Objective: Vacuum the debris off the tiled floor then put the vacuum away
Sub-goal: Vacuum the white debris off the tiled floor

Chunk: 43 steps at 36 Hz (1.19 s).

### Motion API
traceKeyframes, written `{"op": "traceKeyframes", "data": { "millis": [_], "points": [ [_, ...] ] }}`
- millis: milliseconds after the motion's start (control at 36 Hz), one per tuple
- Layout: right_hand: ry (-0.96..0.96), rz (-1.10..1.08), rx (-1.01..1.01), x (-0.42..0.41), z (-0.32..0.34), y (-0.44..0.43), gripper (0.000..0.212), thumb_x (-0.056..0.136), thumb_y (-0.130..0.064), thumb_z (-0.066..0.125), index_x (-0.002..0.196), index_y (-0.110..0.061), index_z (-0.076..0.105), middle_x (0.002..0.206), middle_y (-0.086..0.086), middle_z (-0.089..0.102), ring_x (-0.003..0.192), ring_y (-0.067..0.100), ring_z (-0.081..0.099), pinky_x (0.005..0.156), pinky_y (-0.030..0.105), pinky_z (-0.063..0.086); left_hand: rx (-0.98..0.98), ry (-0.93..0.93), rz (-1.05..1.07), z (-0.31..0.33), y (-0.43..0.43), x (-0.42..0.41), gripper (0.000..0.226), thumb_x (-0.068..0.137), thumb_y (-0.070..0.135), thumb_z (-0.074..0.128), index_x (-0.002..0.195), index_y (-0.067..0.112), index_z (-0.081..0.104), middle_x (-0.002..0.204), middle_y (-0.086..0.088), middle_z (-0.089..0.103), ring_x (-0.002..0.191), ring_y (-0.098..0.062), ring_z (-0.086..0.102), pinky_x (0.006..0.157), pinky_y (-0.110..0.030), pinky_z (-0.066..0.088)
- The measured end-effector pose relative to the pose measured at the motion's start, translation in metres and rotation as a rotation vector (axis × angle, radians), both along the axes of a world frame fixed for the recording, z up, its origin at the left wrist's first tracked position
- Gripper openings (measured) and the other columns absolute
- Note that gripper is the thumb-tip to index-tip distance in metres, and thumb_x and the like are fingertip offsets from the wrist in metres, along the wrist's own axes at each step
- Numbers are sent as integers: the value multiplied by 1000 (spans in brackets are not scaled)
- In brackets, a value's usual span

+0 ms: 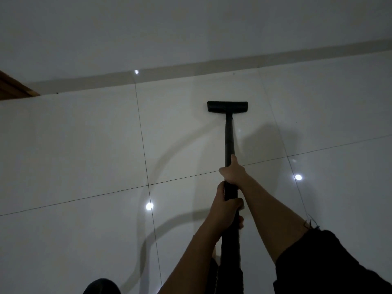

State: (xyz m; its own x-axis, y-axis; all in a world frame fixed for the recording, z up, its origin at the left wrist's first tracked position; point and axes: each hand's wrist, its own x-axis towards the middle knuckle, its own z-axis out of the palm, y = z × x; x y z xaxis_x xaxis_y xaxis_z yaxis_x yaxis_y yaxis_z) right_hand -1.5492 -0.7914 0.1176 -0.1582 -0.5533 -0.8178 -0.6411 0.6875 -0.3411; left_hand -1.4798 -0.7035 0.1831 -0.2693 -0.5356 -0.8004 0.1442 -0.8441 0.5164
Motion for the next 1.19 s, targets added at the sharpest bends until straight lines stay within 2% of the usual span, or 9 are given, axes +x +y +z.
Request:
{"op": "traceKeyframes", "data": {
  "millis": [195, 333, 556, 695, 861, 945, 1056, 1195],
  "points": [
    [16, -17, 2, -10, 5, 22, 76, 94, -17, 47, 152, -22, 0, 130, 20, 51, 111, 33, 57, 88, 38, 47, -11, 4, -16, 5, 22, -8, 52, 87, -4, 44, 130, 23, 36, 78, -11, 50, 42, -12, 47, 40, -23, 44],
    [11, -28, 7, -15, 9, 41, 75, 94, -17, 46, 152, -22, -1, 129, 19, 52, 108, 33, 58, 79, 34, 45, -16, 8, -38, 10, 40, -12, 47, 86, -4, 45, 121, 27, 37, 79, -12, 50, 44, -14, 47, 41, -24, 44],
    [7, -55, 19, -23, 12, 75, 75, 94, -18, 47, 152, -22, 0, 130, 19, 52, 109, 32, 57, 79, 34, 44, -25, -1, -81, 14, 72, -17, 48, 86, -2, 45, 123, 26, 36, 78, -11, 50, 46, -15, 48, 44, -26, 44],
    [3, -61, 18, -31, 12, 94, 74, 93, -17, 47, 152, -21, 1, 128, 20, 53, 98, 30, 56, 79, 34, 44, -23, -5, -111, 17, 89, -23, 44, 86, -1, 44, 120, 26, 36, 78, -9, 51, 47, -15, 47, 45, -26, 44],
    [-7, -78, 15, -39, 14, 116, 75, 93, -16, 47, 152, -20, 0, 130, 20, 51, 109, 33, 56, 80, 34, 42, -13, -14, -122, 20, 108, -29, 47, 85, -1, 44, 121, 28, 34, 81, -12, 50, 46, -15, 47, 43, -25, 44],
    [-9, -82, 12, -42, 15, 126, 75, 93, -16, 47, 152, -19, 1, 130, 19, 51, 105, 31, 56, 78, 33, 42, -17, -22, -133, 22, 119, -31, 49, 85, -1, 45, 124, 28, 34, 81, -12, 51, 47, -16, 48, 44, -26, 44],
    [-11, -94, 16, -46, 15, 140, 76, 93, -16, 47, 152, -20, 0, 131, 20, 51, 111, 33, 56, 80, 33, 43, -37, -25, -150, 25, 133, -35, 44, 86, -1, 44, 118, 29, 35, 80, -12, 50, 47, -16, 47, 45, -26, 44],
    [-29, -116, 8, -54, 14, 162, 76, 93, -15, 48, 152, -20, 0, 130, 20, 51, 108, 33, 56, 85, 37, 46, -53, -30, -164, 31, 153, -41, 45, 87, -2, 44, 118, 28, 34, 76, -9, 49, 46, -15, 48, 42, -23, 45]
  ]
}}
